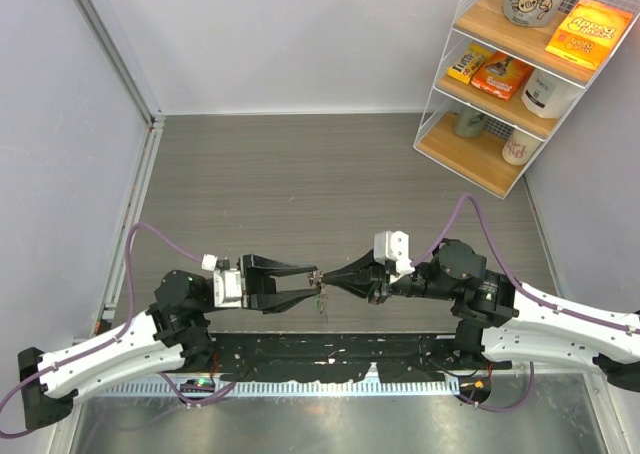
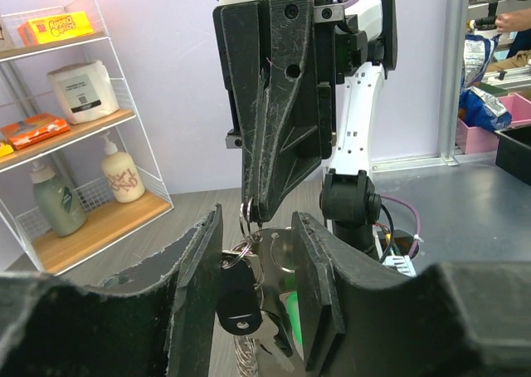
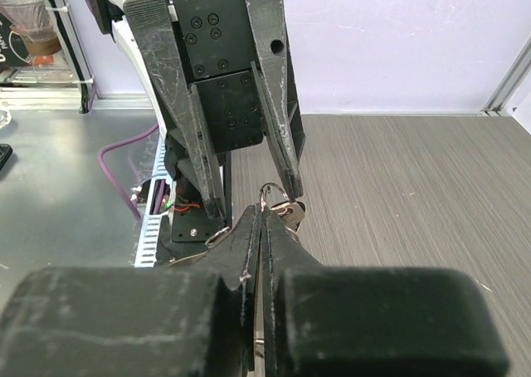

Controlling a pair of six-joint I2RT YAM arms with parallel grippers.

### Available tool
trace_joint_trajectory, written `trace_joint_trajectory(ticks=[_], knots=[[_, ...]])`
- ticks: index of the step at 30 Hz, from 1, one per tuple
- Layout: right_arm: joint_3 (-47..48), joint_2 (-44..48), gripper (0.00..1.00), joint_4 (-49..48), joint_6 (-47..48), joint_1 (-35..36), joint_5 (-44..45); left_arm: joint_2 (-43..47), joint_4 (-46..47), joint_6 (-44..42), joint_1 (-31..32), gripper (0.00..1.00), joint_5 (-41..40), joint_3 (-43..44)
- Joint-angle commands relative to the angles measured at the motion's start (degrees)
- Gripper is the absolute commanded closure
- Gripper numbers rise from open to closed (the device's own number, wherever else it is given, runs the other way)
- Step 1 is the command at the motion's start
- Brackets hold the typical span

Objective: Put the keys on the keyring

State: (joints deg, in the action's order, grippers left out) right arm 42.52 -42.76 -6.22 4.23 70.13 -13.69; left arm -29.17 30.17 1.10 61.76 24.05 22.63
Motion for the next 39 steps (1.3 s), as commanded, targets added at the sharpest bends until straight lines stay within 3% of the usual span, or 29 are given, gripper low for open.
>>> trace_joint_trajectory(ticks=[1, 6, 16, 30, 34, 39], knots=[[1.1, 1.1, 0.95, -4.7, 0.5, 0.5, -0.5, -0.5, 2.1, 0.0, 0.2, 0.59, -0.2, 2.3], [0.9, 1.6, 0.95, -5.2, 0.6, 0.5, -0.8, -1.2, 1.6, -0.1, 0.2, 0.68, -0.1, 2.7], [0.6, 2.1, 0.95, -6.3, 1.1, 1.0, -1.1, -1.5, 1.1, -0.5, 0.1, 0.7, -0.4, 2.5], [-0.1, 1.7, 0.95, -8.7, 2.0, 1.8, -1.6, -1.3, 0.1, -0.4, 0.2, 0.84, -0.2, 2.9], [0.0, 1.5, 0.95, -8.8, 2.1, 1.9, -1.7, -1.1, -0.2, -0.4, 0.2, 1.0, -0.1, 3.1], [0.1, 0.9, 0.95, -8.5, 2.3, 2.1, -1.6, -0.7, -0.4, -0.2, 0.1, 1.0, 0.3, 3.0]])
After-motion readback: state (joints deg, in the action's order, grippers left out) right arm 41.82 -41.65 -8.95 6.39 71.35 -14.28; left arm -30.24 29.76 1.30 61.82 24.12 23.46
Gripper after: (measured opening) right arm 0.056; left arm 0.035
